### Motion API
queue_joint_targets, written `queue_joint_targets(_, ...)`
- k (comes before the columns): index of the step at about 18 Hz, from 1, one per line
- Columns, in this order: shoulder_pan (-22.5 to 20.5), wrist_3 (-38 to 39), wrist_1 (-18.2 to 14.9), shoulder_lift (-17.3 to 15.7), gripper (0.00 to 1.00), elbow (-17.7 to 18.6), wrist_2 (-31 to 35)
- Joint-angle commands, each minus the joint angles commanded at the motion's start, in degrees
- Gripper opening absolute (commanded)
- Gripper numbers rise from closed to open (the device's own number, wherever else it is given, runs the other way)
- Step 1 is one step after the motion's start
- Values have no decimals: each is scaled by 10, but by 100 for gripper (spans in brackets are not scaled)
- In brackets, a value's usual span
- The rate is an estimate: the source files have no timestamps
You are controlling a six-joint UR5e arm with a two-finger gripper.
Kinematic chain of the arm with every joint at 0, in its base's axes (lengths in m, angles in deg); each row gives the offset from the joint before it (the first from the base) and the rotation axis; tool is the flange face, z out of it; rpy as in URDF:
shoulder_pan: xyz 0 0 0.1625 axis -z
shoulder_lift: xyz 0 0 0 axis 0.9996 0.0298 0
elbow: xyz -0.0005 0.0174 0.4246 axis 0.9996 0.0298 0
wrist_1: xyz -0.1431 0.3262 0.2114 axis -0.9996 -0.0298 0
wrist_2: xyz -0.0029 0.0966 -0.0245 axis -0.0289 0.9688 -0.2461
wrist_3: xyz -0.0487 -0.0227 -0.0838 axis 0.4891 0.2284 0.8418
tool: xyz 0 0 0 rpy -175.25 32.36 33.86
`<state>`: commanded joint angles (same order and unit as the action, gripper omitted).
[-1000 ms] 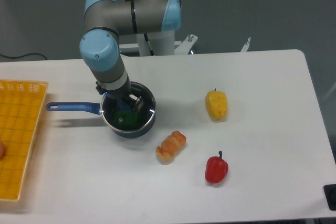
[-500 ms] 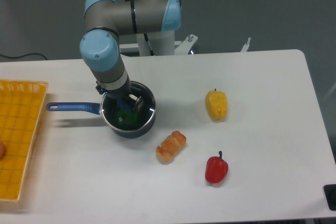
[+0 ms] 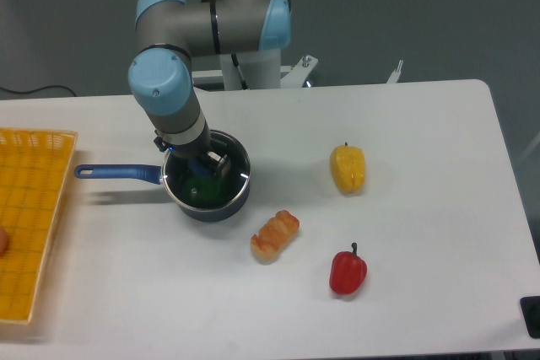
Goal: Close the pot lid
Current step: 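Adjust the lid on the saucepan rim while holding the knob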
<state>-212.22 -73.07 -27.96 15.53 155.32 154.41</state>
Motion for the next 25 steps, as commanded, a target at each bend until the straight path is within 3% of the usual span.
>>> queue_joint_targets(25, 12, 1, 0, 3, 49, 7, 2)
